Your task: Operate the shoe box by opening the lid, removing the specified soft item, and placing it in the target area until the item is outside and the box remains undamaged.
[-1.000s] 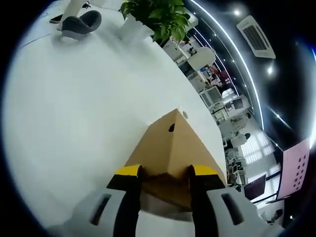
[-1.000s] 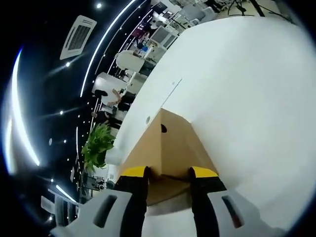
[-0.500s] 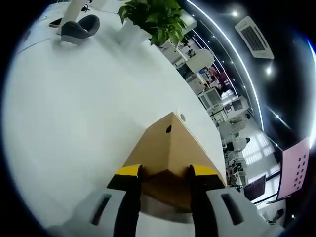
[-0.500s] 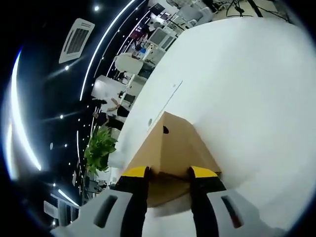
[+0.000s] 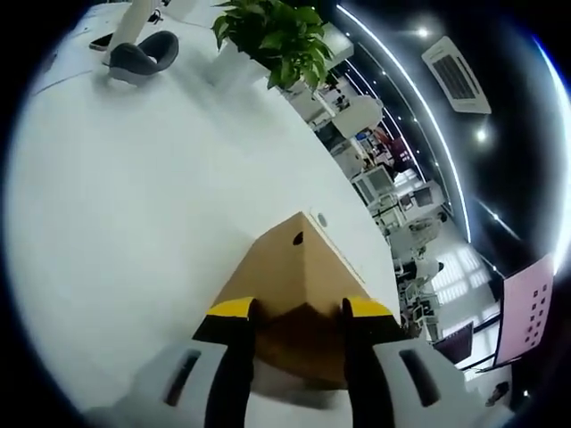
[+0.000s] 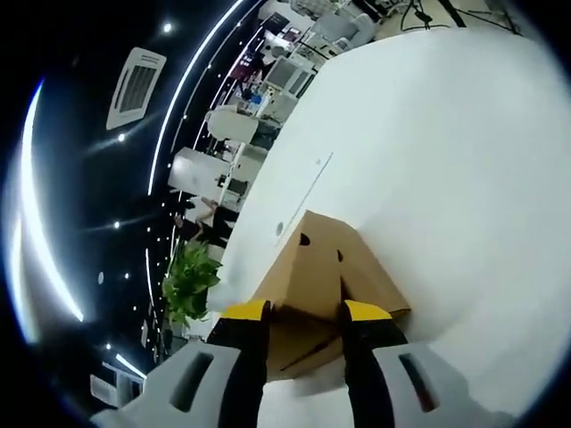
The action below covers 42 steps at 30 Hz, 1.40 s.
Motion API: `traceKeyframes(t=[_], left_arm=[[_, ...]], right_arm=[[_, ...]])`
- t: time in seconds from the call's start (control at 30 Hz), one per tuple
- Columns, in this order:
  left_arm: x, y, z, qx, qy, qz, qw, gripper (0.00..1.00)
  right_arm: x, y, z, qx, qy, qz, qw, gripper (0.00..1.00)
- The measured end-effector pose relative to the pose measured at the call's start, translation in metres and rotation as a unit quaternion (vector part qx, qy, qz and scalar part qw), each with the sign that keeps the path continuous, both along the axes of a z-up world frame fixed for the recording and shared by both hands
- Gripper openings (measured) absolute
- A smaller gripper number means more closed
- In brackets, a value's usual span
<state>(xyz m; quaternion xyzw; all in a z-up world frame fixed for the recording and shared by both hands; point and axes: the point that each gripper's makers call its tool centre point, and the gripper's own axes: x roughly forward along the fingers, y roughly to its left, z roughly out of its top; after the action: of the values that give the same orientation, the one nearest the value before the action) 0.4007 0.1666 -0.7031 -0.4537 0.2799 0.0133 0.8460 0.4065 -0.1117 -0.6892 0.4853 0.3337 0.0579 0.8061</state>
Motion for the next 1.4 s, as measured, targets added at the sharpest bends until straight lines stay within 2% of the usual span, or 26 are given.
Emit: traceKeyframes(t=[0.1, 0.3, 0.67, 0.9, 1.13, 1.27, 1.4], left_arm=[[0.003, -0.002, 0.006, -0.021, -0.017, 0.005, 0.9996, 0.38], [0.002, -0.001, 0.006, -0.022, -0.014, 0.005, 0.9997, 0.38], [0.008, -0.005, 0.016, -0.041, -0.026, 0.011, 0.9987, 0.4], [0.008, -0.008, 0.015, -0.051, -0.021, 0.008, 0.9985, 0.42], [0.009, -0.011, 0.018, -0.085, -0.023, 0.016, 0.996, 0.42], [0.008, -0.025, 0.027, -0.113, -0.033, -0.009, 0.993, 0.43], [0.007, -0.03, 0.025, -0.106, -0.03, -0.017, 0.9937, 0.43]], right_arm=[[0.0, 0.001, 0.003, 0.008, -0.004, -0.003, 1.0, 0.29], [0.001, 0.0, 0.004, 0.008, -0.006, -0.003, 0.9999, 0.3], [0.003, 0.0, 0.015, 0.02, -0.021, -0.002, 0.9996, 0.3], [0.003, 0.002, 0.018, 0.028, -0.031, 0.0, 0.9991, 0.35], [0.003, 0.002, 0.022, 0.035, -0.04, 0.001, 0.9986, 0.36], [0.004, 0.004, 0.026, 0.048, -0.047, 0.001, 0.9978, 0.37], [0.004, 0.01, 0.027, 0.053, -0.049, 0.009, 0.9974, 0.42]])
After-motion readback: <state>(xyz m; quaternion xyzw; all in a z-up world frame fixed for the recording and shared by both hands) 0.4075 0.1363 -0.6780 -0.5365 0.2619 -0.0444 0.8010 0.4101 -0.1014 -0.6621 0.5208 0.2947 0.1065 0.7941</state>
